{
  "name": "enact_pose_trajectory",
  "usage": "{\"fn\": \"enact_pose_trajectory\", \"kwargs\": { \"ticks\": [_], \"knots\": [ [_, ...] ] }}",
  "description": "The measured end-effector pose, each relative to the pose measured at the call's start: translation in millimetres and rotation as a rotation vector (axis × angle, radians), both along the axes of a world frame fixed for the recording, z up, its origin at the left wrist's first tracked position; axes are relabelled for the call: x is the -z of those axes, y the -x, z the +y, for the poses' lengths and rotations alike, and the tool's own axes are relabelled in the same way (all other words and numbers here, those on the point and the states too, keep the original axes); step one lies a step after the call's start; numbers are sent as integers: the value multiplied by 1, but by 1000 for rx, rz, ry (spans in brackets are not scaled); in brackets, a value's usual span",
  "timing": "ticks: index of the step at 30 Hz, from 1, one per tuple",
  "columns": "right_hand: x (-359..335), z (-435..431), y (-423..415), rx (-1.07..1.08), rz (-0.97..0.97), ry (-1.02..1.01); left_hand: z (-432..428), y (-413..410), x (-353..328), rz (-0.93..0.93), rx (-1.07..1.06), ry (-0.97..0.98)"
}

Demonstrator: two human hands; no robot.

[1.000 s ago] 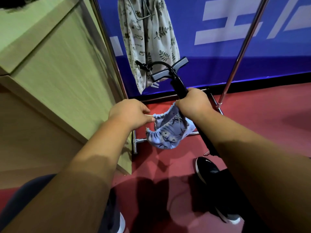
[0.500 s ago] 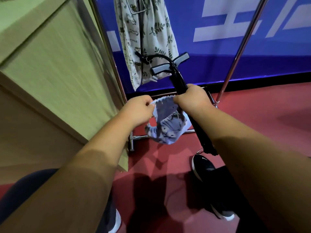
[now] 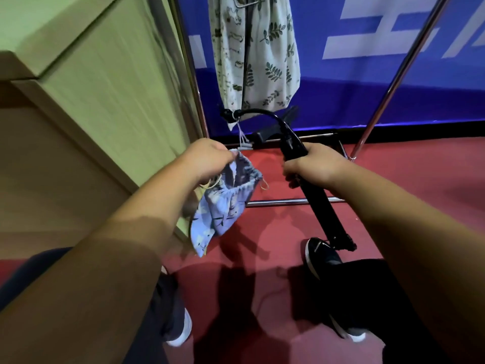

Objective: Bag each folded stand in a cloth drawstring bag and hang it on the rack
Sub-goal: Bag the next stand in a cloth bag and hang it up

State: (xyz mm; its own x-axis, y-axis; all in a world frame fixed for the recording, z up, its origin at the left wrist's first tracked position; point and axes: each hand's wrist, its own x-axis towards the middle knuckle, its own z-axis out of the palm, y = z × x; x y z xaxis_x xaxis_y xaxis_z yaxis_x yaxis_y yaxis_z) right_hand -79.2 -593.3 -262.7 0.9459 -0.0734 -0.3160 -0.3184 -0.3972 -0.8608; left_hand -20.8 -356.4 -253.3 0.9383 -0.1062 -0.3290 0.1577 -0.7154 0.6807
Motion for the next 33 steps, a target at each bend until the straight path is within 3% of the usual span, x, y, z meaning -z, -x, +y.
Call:
{"fn": "enact_pose_trajectory", "kwargs": {
  "ticks": [8, 14, 20, 26, 30, 33],
  "knots": [
    [2, -4, 4, -95, 81, 220, 14, -1, 5, 92, -206, 93],
    [10, -3, 4, -96, 119, 251, 11, -2, 9, 246, -382, 330],
    [13, -9, 0, -126, 163, 419, 12, -1, 2, 223, -461, 438],
    [16, -9, 0, -230, 169, 602, 18, -5, 11, 48, -265, 317],
    [19, -3, 2, -329, 135, 530, 16, -5, 19, 29, -159, 217],
    [20, 4, 5, -384, 124, 504, 16, -4, 17, -72, -31, -4]
  ]
}}
